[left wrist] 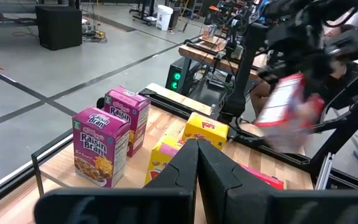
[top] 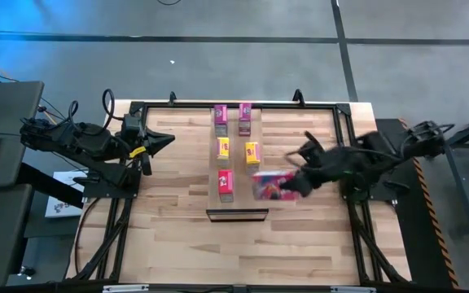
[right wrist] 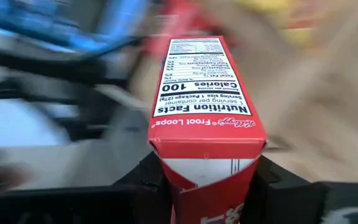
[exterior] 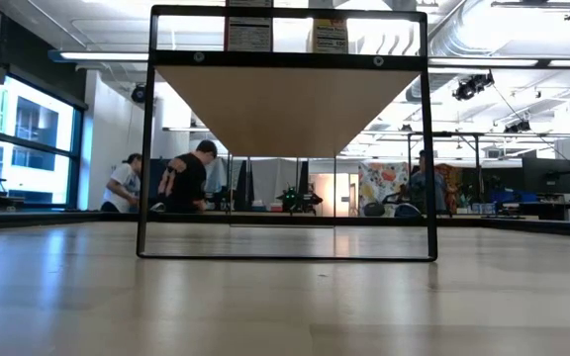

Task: Stack cereal on shelf
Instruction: Put the red cereal box on the shelf aligned with the other red cereal box

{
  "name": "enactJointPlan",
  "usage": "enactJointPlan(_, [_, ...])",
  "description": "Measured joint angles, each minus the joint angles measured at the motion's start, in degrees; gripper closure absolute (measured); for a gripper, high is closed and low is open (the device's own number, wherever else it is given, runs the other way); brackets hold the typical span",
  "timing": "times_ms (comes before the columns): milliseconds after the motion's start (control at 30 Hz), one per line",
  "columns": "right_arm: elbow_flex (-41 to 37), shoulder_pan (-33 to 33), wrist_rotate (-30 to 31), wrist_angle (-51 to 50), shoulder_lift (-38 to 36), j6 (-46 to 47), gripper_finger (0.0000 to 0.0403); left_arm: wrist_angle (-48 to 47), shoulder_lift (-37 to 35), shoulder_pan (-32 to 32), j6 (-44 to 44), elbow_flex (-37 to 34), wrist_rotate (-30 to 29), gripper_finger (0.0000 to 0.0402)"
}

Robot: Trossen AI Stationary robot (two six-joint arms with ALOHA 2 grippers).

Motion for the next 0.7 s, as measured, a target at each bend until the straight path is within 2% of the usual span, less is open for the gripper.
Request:
enactJointPlan(100, [8.7,-3.4,-1.1,-15.6,6.3,-0.5,0.0305,0.0,0.0,0.0,0.0,0.0,0.0,0.0401])
enactJointPlan(200, [14.9,-5.2,-2.0,-23.6,11.5,-1.3,0.0304,0.0,0.0,0.0,0.0,0.0,0.0,0.0401])
enactJointPlan(433, [21.4,-7.2,-7.9,-25.0,20.2,-7.8,0.0304,0.0,0.0,0.0,0.9,0.0,0.0,0.0401])
enactJointPlan(700, [21.7,-8.5,-10.1,-26.5,25.2,-10.3,0.0304,0.0,0.0,0.0,1.1,0.0,0.0,0.0401])
